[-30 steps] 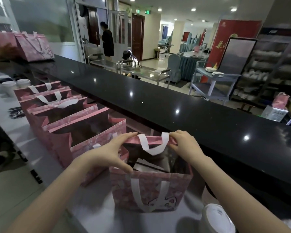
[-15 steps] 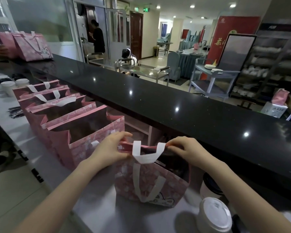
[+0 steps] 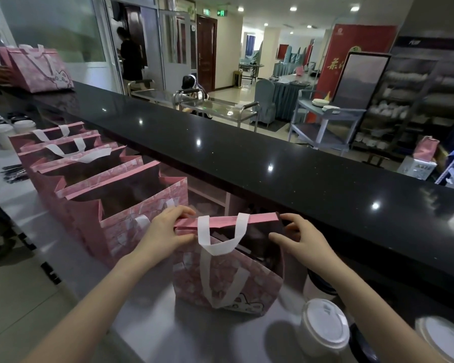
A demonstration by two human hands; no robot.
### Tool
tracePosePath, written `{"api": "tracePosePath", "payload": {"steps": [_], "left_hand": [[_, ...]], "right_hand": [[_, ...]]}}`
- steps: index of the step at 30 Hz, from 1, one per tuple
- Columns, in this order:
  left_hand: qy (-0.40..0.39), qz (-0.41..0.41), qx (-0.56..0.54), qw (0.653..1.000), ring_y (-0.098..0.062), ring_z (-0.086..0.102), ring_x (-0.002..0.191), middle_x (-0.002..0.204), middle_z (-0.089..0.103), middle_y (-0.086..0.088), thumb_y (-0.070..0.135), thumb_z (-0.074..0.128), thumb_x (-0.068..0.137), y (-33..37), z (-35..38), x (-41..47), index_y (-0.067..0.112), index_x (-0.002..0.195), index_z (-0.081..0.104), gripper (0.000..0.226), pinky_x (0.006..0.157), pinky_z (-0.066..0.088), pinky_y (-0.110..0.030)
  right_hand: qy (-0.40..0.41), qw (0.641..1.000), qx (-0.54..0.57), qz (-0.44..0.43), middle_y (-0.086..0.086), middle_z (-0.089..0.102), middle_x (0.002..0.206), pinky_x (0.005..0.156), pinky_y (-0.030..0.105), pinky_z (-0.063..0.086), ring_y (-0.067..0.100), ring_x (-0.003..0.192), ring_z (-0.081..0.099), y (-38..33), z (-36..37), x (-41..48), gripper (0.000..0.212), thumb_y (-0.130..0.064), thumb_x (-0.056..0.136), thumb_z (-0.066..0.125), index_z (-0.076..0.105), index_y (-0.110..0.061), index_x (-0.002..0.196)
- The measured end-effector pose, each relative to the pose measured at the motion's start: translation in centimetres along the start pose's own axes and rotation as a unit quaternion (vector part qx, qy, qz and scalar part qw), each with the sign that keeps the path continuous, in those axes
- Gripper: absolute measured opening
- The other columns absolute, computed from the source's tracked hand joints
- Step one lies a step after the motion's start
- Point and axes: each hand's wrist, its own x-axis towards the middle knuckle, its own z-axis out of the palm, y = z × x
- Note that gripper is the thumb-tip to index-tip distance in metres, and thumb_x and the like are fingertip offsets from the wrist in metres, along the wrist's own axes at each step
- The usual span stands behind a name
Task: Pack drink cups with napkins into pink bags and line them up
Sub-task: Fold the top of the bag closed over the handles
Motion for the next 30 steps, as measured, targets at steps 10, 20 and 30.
{"api": "tracePosePath", "payload": {"steps": [10,20,30], "left_hand": [[-0.004,-0.006,0.006,1.000,-0.008,0.059,0.097,0.103,0.063,0.005,0.011,0.080,0.071,0.3,-0.3,0.1,0.022,0.105,0.066,0.038,0.084,0.045,-0.015],[0.007,0.010,-0.013,1.000,-0.005,0.060,0.088,0.092,0.066,0.009,0.013,0.086,0.067,-0.1,0.2,0.4,0.023,0.092,0.070,0.032,0.079,0.047,-0.015],[0.014,-0.038,-0.069,0.997,-0.008,0.061,0.085,0.086,0.066,0.008,0.006,0.082,0.068,-0.3,0.7,0.4,0.022,0.082,0.064,0.028,0.075,0.048,-0.018]], "right_hand": [[-0.123,0.991,0.038,-0.027,-0.017,0.031,0.136,0.087,0.015,0.041,-0.001,0.110,0.044,-0.9,2.1,1.0,0.132,-0.036,0.053,0.092,-0.002,-0.059,0.143],[0.017,0.976,-0.198,-0.090,-0.003,0.040,0.136,0.097,0.034,0.043,0.019,0.123,0.040,-1.9,1.8,2.4,0.038,-0.029,0.068,0.083,0.061,-0.026,0.099],[0.037,0.991,-0.090,-0.090,-0.008,0.056,0.082,0.065,0.026,0.046,0.014,0.078,0.055,-1.2,2.9,2.4,0.031,0.001,0.074,0.065,0.049,-0.025,0.080]]}}
